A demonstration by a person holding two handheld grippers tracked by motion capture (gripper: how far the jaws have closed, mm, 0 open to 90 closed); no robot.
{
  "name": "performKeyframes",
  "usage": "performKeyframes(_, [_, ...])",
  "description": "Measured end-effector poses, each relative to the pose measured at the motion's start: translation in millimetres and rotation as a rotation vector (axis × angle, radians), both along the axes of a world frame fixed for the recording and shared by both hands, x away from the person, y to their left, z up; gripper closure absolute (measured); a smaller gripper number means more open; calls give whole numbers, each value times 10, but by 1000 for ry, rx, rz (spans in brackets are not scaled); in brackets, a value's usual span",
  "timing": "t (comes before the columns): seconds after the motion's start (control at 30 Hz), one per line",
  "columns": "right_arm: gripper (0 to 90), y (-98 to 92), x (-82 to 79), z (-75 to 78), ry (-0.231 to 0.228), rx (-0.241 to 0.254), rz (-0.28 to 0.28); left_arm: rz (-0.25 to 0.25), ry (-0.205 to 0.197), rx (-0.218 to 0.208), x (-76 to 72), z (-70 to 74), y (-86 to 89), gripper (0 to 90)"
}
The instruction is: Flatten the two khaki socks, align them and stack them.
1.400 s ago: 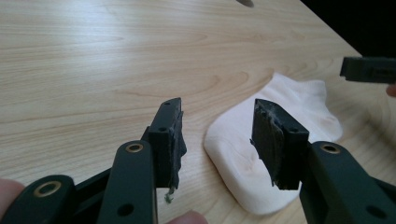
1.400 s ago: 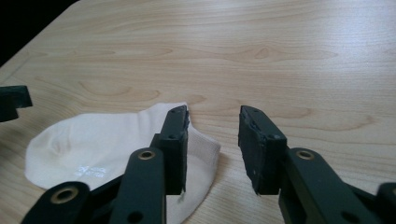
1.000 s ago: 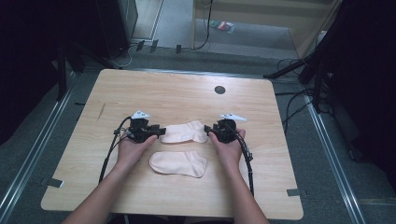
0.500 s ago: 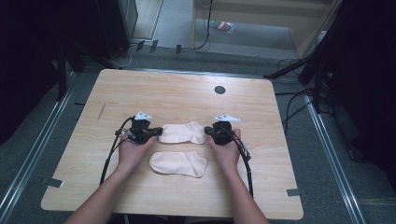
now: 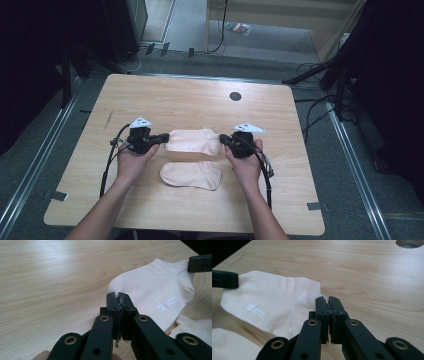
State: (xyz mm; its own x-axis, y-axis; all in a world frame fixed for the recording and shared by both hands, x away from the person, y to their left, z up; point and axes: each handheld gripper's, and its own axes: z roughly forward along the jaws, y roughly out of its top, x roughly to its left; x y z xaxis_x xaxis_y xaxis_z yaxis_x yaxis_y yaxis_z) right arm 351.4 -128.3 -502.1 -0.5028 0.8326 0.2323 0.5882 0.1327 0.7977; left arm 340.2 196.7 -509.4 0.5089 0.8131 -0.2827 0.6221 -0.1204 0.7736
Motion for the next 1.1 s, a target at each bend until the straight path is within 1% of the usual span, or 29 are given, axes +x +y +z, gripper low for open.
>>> performKeyframes(0.03, [878,0,-16,14,-5,0,0,-3,-11,6,-36,27,12,896])
performKeyframes(0.07, [878,0,-16,14,-5,0,0,-3,-11,6,-36,27,12,895])
performKeyframes(0.13, [879,-4,-64,54,-10,5,8,-9,-17,3,-81,51,36,896])
performKeyframes(0.2, [879,-6,-113,84,-16,5,15,-8,-20,-8,-127,64,57,896])
performKeyframes(0.27, [879,-7,-154,104,-13,10,22,-12,-24,-8,-175,76,78,895])
performKeyframes(0.37, [881,-8,-232,125,-20,-2,31,-15,-30,-17,-246,90,119,896])
performKeyframes(0.4, [882,-12,-257,131,-20,2,32,-11,-34,-15,-271,96,133,896])
performKeyframes(0.47, [883,-30,-314,142,-17,10,34,-9,-37,-24,-319,103,165,897])
performKeyframes(0.5, [884,-41,-359,138,-12,17,39,-13,-37,-31,-365,107,177,897])
performKeyframes(0.53, [884,-41,-359,138,-12,17,39,-13,-37,-31,-365,107,177,897])
performKeyframes(0.63, [883,-41,-459,117,-5,18,51,-25,-37,-29,-453,112,171,896])
performKeyframes(0.7, [884,-49,-480,112,-6,18,54,-33,-37,-31,-514,107,165,896])
performKeyframes(0.73, [884,-68,-528,103,0,25,54,-37,-38,-29,-539,102,160,896])
performKeyframes(0.77, [884,-68,-528,103,0,25,54,-40,-35,-29,-564,97,155,896])
performKeyframes(0.83, [883,-83,-570,91,7,27,54,-45,-35,-21,-609,82,141,896])
performKeyframes(0.97, [883,-109,-650,52,17,23,59,-55,-21,-15,-693,40,107,896])
performKeyframes(1.1, [883,-130,-689,30,29,27,59,-59,-22,-5,-735,25,83,896])
